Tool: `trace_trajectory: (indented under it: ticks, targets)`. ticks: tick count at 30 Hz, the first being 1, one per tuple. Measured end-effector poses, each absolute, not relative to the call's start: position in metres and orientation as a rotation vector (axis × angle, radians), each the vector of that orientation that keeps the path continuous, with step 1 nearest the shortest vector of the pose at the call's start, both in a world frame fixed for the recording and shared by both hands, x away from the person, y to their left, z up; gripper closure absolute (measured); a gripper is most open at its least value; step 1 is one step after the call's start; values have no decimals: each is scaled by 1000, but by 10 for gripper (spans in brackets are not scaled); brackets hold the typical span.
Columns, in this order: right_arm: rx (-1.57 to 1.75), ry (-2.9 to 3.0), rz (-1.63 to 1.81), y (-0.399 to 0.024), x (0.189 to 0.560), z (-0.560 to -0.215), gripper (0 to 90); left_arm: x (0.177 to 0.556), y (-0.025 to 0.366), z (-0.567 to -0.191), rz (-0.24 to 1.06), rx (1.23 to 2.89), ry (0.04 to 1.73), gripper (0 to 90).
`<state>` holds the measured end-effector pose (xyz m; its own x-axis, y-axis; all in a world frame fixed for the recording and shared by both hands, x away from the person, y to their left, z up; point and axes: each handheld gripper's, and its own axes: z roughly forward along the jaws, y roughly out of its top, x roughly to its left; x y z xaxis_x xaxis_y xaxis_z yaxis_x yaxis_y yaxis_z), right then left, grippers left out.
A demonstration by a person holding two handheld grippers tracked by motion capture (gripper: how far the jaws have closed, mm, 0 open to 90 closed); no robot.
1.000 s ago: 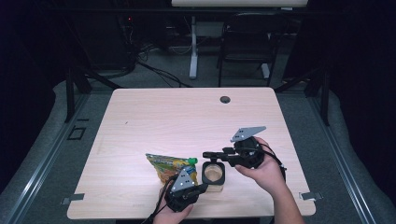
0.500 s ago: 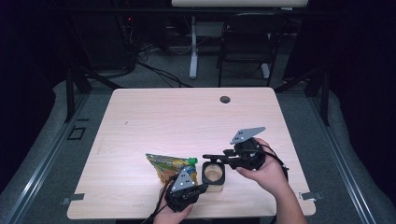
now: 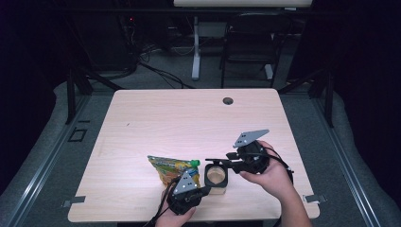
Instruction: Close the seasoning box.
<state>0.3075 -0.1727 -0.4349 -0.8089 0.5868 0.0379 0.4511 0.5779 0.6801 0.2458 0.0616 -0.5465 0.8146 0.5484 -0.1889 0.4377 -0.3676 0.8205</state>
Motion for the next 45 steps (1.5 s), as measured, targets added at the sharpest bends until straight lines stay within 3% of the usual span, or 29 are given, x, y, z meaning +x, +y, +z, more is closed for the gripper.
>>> trace_trajectory:
  ticks: [45]
  targets:
    - [797, 2699, 1006, -169, 305, -446, 615, 246, 66, -548, 141, 2016, 738, 890]
